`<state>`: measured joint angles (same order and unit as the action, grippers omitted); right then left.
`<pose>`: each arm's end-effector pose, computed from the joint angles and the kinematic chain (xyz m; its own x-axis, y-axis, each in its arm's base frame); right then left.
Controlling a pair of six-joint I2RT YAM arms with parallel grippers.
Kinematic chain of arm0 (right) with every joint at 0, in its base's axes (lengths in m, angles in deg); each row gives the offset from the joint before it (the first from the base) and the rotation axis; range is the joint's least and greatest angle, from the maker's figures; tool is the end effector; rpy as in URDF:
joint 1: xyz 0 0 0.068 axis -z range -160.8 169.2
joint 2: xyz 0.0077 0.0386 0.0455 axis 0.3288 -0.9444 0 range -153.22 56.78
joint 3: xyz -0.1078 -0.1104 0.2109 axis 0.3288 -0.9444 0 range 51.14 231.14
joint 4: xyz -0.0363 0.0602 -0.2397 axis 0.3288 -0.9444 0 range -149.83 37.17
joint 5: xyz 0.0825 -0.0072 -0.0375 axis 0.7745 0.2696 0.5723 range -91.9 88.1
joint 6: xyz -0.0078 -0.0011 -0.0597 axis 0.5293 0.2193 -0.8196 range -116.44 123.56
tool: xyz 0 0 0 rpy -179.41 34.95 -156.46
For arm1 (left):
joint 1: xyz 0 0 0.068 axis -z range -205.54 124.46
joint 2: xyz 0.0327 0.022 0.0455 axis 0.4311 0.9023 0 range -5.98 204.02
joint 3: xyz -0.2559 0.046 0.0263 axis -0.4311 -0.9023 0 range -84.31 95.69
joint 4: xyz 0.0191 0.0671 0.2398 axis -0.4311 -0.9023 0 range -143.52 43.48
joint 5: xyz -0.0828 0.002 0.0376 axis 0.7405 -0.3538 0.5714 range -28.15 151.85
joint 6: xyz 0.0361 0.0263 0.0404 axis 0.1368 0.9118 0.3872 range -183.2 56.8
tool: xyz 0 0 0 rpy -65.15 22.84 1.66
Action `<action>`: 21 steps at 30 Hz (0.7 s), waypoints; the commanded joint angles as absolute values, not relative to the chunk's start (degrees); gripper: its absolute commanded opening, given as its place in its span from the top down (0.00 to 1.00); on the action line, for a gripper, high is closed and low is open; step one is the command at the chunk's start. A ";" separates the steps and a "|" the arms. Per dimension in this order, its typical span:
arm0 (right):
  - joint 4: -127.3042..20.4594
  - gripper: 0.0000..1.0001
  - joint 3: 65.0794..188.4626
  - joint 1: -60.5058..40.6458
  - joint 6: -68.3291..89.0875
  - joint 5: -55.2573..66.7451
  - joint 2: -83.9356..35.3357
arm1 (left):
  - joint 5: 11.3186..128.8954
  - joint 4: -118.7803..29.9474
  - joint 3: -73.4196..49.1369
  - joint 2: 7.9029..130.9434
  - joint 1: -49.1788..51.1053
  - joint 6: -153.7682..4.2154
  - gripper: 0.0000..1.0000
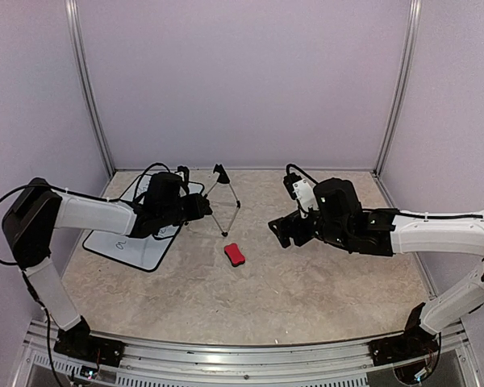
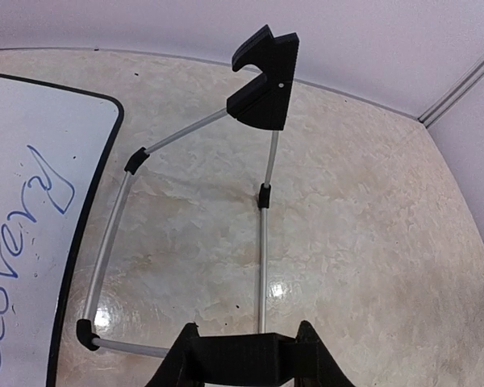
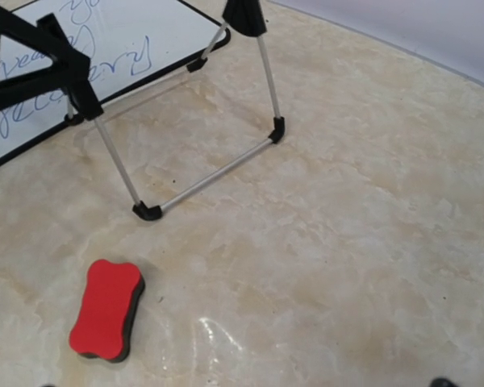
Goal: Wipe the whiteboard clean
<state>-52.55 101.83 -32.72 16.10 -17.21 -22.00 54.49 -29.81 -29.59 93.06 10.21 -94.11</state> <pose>0.1991 0.2350 0.2496 -0.4144 -0.1894 -0.8901 -0.5380 0.8399 0.0718 0.3058 -0.2131 0.1882 -0.5730 -0.2153 -0.7908 0.2249 0.8865 -0.4043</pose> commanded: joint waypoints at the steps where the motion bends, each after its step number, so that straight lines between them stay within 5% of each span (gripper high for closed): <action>1: -52.48 0.03 100.80 -32.15 16.58 -17.72 -20.30 | 50.43 -28.68 -26.41 94.21 11.67 -90.02 0.75; 21: -55.25 0.03 102.29 -30.96 16.06 -23.05 -15.10 | 30.85 -38.13 -10.08 100.49 26.48 -61.58 0.75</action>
<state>-53.43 101.75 -31.83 16.27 -20.11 -17.98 35.61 -35.67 -13.46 97.37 24.24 -69.68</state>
